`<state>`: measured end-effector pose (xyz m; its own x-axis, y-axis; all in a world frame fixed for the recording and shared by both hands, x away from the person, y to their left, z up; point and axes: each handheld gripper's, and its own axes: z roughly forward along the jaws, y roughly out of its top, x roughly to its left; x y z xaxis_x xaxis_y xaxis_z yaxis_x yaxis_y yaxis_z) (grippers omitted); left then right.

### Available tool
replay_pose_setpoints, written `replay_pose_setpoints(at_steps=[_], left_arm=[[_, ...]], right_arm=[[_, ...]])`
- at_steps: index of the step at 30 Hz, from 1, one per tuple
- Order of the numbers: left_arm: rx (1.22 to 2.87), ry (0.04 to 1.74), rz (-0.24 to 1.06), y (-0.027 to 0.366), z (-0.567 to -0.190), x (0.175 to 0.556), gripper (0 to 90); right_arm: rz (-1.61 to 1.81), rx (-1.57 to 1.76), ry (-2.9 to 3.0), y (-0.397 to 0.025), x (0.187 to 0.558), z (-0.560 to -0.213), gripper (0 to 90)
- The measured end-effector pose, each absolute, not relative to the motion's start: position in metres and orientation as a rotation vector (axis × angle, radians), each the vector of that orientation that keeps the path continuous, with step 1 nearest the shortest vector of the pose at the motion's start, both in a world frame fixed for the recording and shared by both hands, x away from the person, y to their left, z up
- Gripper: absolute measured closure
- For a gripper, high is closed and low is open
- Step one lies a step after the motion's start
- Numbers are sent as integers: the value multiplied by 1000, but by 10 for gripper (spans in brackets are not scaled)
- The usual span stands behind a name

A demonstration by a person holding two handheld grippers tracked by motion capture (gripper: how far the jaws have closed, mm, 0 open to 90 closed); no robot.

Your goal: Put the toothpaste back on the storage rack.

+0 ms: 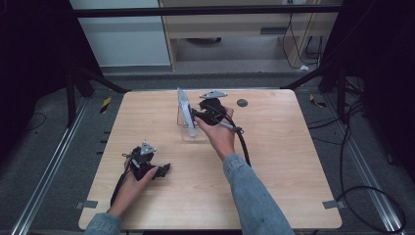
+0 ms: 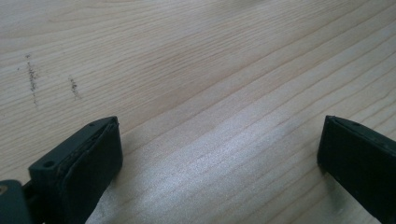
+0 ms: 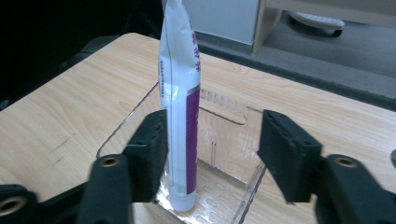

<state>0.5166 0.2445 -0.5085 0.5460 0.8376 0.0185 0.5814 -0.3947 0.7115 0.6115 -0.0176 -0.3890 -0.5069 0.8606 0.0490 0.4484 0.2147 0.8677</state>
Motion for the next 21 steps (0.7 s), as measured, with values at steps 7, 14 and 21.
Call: replay_pose_setpoints(at_steps=[7,14,21], left_arm=[[2122,1137,499,244,-508,516,0],[2122,1138,499,244,-508,516,0],[2121,1138,499,244,-508,516,0]], right_arm=[[1188,1179,2103,-23,610,-392,208],[1144,1145,2142,-30,604,-387,126],[1148,1135,2132,-40,598,-380,98]])
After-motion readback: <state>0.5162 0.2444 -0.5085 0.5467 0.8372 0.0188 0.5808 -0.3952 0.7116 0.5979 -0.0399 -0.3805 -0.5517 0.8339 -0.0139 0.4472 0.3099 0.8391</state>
